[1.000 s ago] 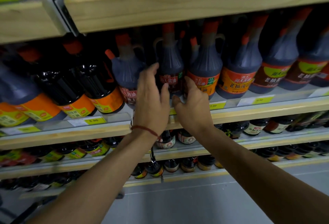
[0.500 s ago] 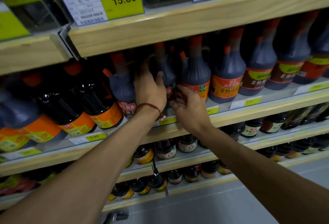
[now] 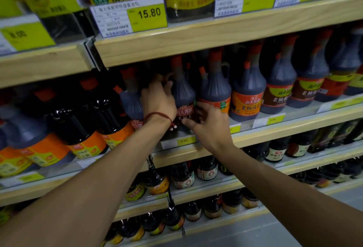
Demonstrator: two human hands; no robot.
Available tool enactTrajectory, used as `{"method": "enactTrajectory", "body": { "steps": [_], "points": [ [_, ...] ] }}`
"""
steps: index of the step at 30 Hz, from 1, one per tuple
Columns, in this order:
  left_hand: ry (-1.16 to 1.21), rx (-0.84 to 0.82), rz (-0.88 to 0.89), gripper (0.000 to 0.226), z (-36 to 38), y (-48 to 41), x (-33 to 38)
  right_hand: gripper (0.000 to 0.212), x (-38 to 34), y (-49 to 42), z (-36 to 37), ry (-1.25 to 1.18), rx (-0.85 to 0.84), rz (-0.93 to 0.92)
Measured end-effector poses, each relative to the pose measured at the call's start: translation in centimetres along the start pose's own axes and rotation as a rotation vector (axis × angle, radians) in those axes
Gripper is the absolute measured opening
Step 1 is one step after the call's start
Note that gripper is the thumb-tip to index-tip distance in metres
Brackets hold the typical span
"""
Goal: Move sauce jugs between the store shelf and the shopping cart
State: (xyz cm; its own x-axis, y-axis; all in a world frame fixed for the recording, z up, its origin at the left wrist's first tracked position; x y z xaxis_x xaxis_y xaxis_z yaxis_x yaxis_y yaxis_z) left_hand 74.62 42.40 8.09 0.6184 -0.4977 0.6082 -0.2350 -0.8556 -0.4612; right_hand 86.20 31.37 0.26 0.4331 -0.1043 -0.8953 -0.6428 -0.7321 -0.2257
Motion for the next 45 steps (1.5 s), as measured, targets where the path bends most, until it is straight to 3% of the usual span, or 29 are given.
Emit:
{"method": "enactTrajectory", "body": {
  "steps": [6, 23, 29, 38, 45],
  "points": [
    [0.127, -0.016, 0.009, 0.029, -0.9, 0.1, -0.7, 0.067, -0.2, 0.5, 0.6, 0.108, 0.06, -0.002],
    [0.255, 0.071, 0.107, 0.021, -1.3, 2.9, -0.7, 0.056, -0.1, 1.0, 0.0, 0.077, 0.077, -0.031],
    [0.389, 0.04, 0.055, 0.034, -0.9, 6.2, -1.5, 0.052, -0.3, 1.3, 0.0, 0.07, 0.045, -0.019],
    [0.365, -0.107, 0.046, 0.066, 0.4, 6.9, -3.1, 0.048, -0.3, 1.0, 0.7, 0.07, 0.096, 0.044],
    [0.293, -0.203, 0.089, 0.071, 0.1, 7.8, -2.4, 0.046, -1.3, 2.3, -0.4, 0.152, 0.017, -0.003]
  ]
}}
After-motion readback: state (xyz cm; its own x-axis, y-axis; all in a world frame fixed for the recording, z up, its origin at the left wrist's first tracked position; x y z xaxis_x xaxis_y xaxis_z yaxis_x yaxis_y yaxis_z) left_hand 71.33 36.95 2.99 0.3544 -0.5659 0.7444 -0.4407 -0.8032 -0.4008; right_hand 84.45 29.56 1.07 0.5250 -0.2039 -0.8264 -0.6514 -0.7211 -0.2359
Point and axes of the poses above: each hand's wrist, its own y-axis away from the middle knuckle, its own z-axis out of the palm, x = y × z, the point moved 6 cm from there along -y, towards the middle knuckle, and after that the axes turned 4 degrees about z, right-handed, at the moved point
